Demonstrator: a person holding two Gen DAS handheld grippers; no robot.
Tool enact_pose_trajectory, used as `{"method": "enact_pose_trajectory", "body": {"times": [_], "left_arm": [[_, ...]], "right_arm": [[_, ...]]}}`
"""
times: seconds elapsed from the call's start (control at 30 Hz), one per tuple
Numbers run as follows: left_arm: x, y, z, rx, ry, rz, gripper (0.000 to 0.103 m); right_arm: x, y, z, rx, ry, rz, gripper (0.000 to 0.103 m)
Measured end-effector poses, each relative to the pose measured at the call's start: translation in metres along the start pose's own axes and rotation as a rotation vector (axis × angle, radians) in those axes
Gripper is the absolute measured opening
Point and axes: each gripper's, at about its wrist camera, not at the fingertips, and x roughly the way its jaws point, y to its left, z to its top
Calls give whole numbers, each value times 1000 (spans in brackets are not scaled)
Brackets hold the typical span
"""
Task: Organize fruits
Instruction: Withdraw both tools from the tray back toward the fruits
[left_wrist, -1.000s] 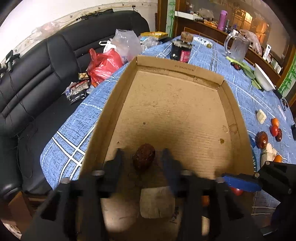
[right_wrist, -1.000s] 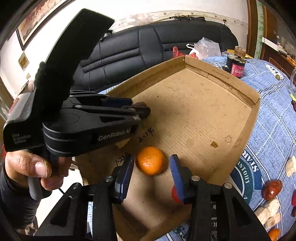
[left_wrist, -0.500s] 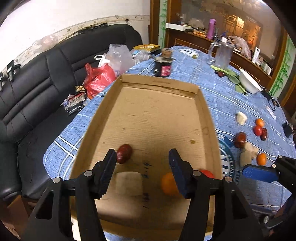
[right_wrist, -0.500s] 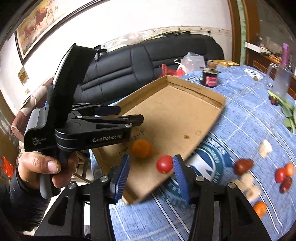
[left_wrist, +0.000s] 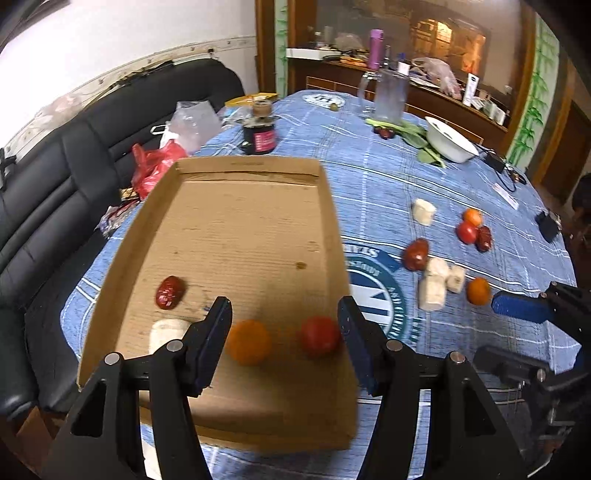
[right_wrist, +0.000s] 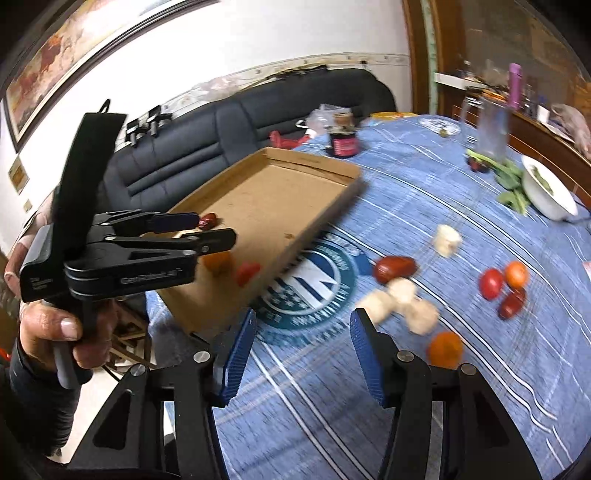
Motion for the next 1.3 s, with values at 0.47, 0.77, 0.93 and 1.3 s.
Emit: {"method": "enact_pose_trajectory", "body": {"times": [0.47,0.77,0.93,1.3], "left_arm": [[-3,-53,-3,80,15,-67,58],[5,-83,-7,130,45,-99,58],[12,-93,-8,143,64,-117,58],[44,-112,-6,150,125,-157,58]], "right_arm": [[-36,-59,-33,108,-11,-97,55],[-40,-86,-52,169,-4,-123,55],[-36,-90,-56,178,4,-122,55],[-1,-93,-39,145,36,-86,54]]}}
